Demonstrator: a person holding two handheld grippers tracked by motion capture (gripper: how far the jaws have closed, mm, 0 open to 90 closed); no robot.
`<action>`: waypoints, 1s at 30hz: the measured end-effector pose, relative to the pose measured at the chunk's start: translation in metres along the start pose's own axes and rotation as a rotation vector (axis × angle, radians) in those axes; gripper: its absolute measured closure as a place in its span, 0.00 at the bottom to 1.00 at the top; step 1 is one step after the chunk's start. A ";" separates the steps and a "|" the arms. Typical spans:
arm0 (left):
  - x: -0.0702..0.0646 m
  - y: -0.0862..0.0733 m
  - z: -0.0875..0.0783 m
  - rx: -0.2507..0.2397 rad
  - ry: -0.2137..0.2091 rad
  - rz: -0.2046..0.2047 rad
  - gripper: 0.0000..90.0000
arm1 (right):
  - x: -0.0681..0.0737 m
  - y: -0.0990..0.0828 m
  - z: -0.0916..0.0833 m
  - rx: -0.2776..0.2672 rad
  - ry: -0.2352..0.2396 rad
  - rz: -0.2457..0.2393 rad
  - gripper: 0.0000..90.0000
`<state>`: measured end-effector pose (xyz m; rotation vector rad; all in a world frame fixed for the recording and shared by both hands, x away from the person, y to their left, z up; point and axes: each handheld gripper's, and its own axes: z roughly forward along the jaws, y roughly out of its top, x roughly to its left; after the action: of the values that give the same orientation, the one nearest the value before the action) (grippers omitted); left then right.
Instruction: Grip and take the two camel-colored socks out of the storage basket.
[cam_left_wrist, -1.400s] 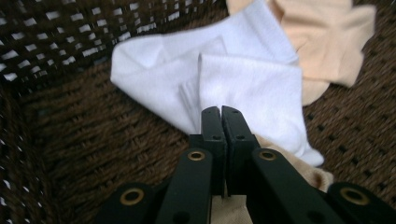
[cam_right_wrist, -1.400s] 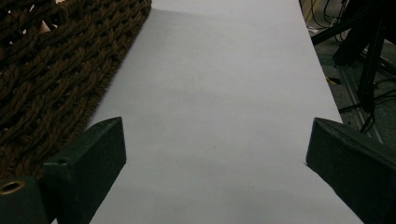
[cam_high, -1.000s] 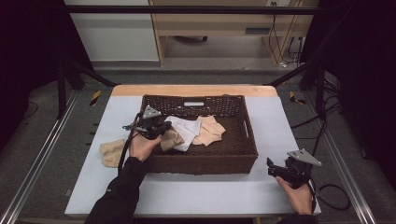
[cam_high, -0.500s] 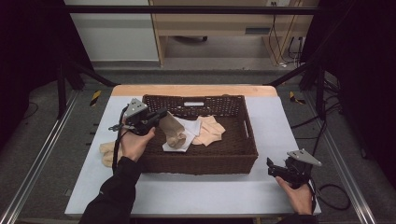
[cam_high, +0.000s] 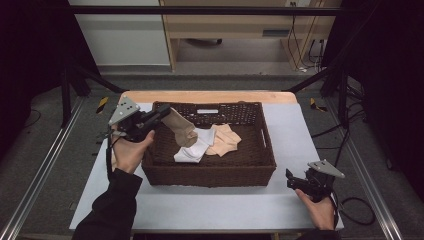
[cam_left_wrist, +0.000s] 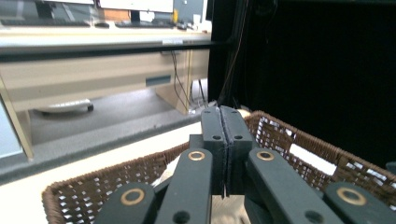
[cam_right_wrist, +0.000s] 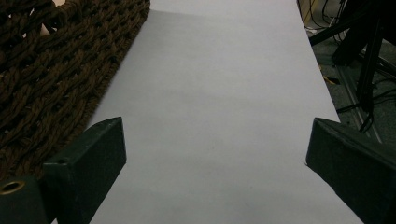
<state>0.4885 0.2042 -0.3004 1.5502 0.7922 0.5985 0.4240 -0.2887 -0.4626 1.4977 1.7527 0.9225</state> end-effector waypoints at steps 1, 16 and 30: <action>0.001 0.003 -0.005 -0.014 0.003 -0.002 0.99 | 0.000 0.000 0.000 0.000 0.000 0.000 0.06; 0.026 0.018 -0.063 -0.095 0.059 -0.027 0.99 | 0.000 0.000 0.000 0.005 -0.003 0.003 0.06; 0.053 0.016 -0.109 -0.134 0.138 -0.049 0.99 | 0.000 -0.001 0.000 0.005 -0.004 0.003 0.06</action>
<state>0.4407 0.3138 -0.2734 1.3746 0.8735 0.7143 0.4236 -0.2886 -0.4631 1.5054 1.7515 0.9166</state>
